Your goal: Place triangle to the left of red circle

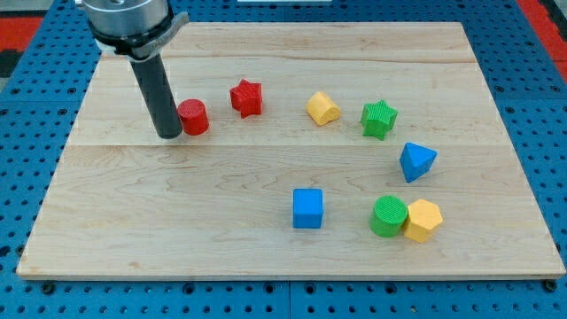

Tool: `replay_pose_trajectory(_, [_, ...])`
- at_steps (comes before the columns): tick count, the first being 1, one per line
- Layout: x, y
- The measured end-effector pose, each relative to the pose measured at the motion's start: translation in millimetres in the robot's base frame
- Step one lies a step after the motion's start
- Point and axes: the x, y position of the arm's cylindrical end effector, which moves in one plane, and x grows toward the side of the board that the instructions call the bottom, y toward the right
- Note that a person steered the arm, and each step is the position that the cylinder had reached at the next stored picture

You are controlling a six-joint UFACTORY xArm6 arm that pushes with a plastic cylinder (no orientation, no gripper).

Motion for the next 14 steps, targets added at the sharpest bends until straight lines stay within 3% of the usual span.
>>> replay_pose_trajectory(2, [-20,85])
replay_pose_trajectory(3, [19,112])
replay_pose_trajectory(5, [22,322])
replay_pose_trajectory(6, [25,379])
replay_pose_trajectory(7, [81,404])
replay_pose_trajectory(8, [74,357])
replay_pose_trajectory(10, [34,395])
replay_pose_trajectory(11, [17,360])
replay_pose_trajectory(12, [32,238])
replay_pose_trajectory(13, [48,159])
replay_pose_trajectory(14, [75,141])
